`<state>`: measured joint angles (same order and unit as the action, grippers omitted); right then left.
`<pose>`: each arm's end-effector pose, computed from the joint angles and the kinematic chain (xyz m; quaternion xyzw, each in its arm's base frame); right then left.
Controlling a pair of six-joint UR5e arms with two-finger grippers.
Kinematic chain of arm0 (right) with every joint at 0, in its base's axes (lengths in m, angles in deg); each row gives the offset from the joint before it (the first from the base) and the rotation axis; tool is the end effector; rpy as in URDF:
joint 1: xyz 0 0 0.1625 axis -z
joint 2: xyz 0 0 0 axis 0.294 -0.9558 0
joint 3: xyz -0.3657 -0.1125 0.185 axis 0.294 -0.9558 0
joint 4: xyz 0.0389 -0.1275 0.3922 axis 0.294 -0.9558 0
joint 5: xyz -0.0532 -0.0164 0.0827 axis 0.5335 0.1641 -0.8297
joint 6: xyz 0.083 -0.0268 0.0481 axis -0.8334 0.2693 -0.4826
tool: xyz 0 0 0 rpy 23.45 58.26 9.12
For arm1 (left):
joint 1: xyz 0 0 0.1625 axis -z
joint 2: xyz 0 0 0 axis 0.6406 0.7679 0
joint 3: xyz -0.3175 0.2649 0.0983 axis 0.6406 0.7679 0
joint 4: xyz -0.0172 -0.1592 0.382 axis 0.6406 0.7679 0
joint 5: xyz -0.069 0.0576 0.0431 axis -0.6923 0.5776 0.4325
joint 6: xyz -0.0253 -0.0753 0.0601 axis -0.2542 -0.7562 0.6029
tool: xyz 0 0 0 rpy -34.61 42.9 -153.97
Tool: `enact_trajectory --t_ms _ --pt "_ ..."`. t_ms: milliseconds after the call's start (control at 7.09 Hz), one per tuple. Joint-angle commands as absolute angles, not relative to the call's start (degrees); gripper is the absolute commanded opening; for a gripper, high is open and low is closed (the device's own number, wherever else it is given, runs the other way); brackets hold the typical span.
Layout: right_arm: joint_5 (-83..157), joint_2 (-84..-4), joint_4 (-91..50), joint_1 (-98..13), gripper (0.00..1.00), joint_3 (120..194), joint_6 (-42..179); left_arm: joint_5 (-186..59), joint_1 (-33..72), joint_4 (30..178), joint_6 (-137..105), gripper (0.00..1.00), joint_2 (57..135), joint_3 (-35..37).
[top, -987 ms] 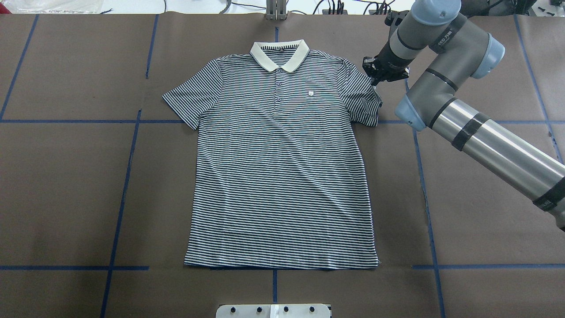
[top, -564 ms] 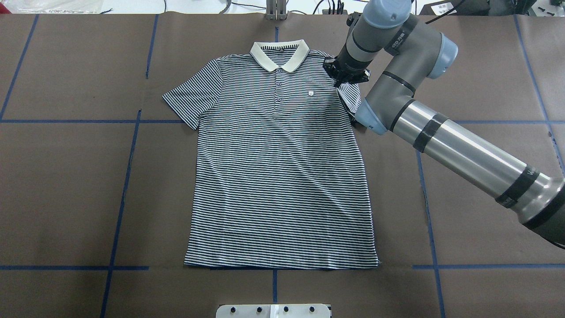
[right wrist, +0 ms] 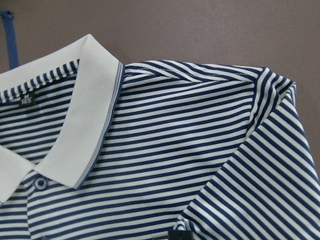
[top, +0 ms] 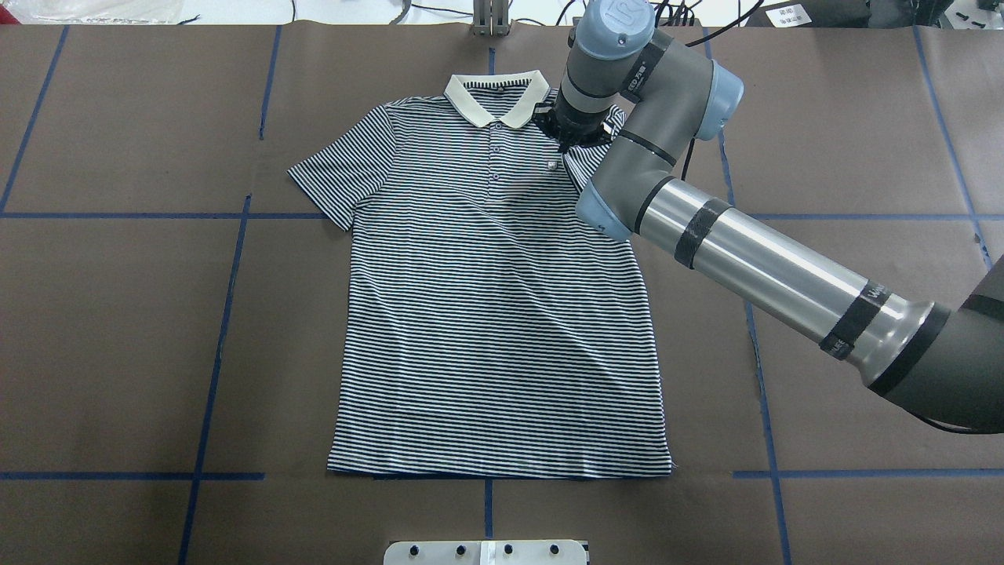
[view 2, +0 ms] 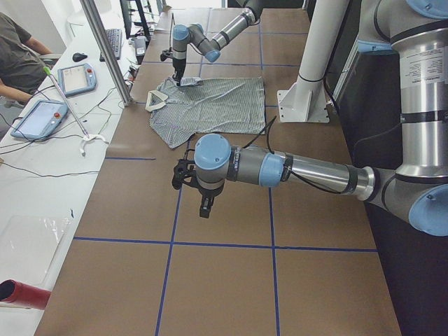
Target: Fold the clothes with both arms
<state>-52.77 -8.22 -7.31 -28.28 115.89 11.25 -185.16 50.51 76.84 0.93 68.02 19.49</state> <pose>-0.5374 -0.6798 0.2771 0.0328 -0.4105 0.1581 0.8974 -0.0561 -0.4301 0.5522 0.0881 0.4441 0.0544 0.8900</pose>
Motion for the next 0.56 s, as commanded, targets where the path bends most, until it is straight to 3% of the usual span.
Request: enact_trajectory --t_ms 0,282,423 --pt "-52.0 -7.8 -7.2 -27.4 0.99 115.7 10.8 -188.3 50.5 77.0 -1.1 1.00 68.0 20.9" --pt "-52.3 -8.3 -7.4 -27.9 1.00 119.7 10.3 -192.1 48.8 80.5 -8.0 1.00 70.6 22.3" --pt "-53.0 -9.3 -9.6 -28.5 1.00 123.9 9.8 -191.5 42.2 86.0 -17.5 1.00 74.1 21.0"
